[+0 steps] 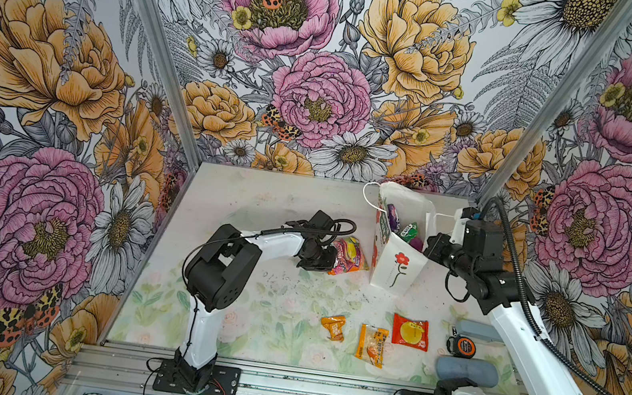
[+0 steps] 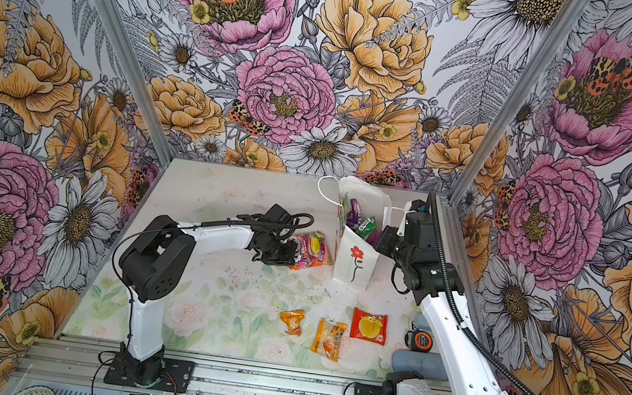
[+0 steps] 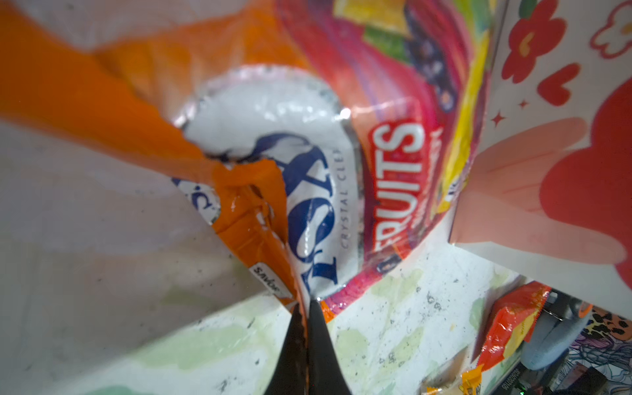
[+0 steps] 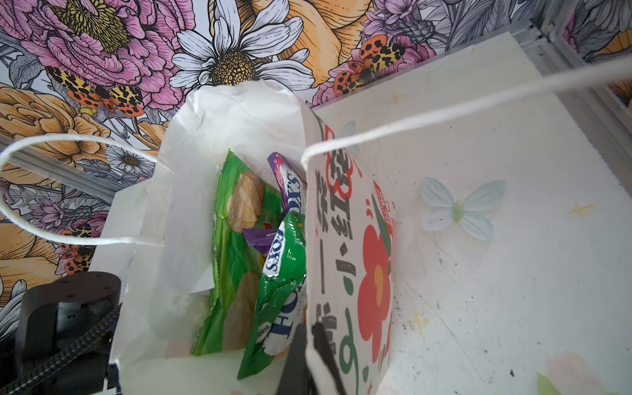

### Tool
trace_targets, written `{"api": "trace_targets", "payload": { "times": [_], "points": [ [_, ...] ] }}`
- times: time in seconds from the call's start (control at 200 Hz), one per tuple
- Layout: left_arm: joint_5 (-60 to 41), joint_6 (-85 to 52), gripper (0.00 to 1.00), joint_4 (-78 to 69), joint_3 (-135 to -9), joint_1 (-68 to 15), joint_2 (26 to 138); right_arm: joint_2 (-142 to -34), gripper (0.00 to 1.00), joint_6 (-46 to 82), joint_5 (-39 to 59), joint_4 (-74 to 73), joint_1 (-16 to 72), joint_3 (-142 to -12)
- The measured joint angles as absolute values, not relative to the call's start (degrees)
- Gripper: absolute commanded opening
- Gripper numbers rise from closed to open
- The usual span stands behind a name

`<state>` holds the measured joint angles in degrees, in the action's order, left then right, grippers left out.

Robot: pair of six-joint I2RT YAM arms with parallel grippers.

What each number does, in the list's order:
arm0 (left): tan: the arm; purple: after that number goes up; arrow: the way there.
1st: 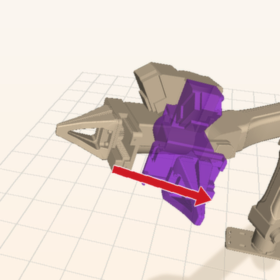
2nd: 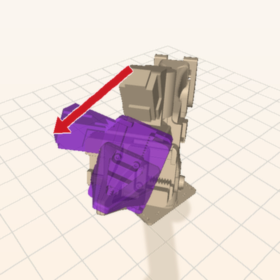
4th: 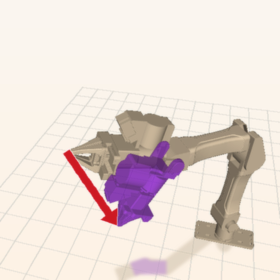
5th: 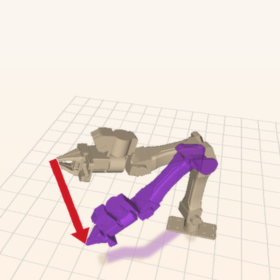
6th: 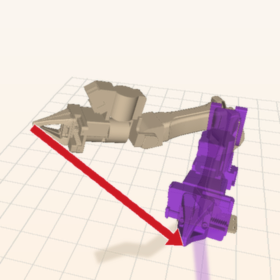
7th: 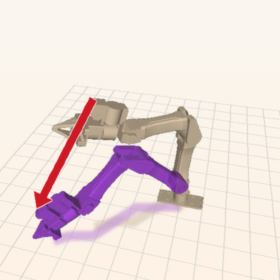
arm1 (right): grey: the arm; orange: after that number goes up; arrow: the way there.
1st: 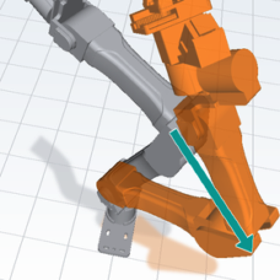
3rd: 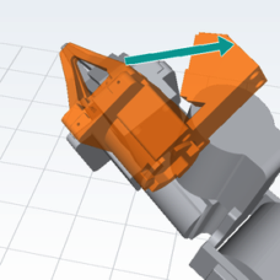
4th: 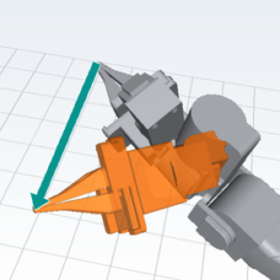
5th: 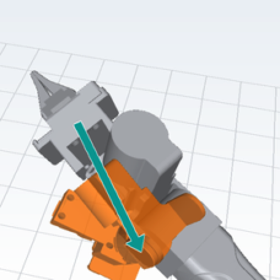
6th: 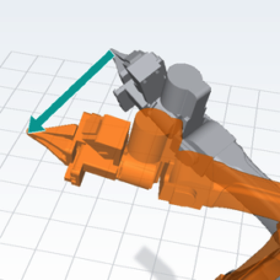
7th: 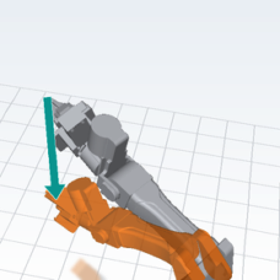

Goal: Place the snacks into the paper bag
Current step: 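Close the left gripper on the Fox's Fruits bag's orange end, then lift the Fox's Fruits bag with the left gripper toward the paper bag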

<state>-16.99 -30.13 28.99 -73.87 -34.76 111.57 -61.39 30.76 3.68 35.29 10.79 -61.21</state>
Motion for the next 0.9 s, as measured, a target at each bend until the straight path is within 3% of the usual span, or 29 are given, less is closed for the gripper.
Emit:
{"api": "trace_targets", "payload": {
  "times": [0.901],
  "points": [
    [-0.2,-26.3,0.00,16.3,-49.5,-38.3,70.9,-61.4,0.00,30.5,3.3,34.8,10.8,-60.9]
  ]
}}
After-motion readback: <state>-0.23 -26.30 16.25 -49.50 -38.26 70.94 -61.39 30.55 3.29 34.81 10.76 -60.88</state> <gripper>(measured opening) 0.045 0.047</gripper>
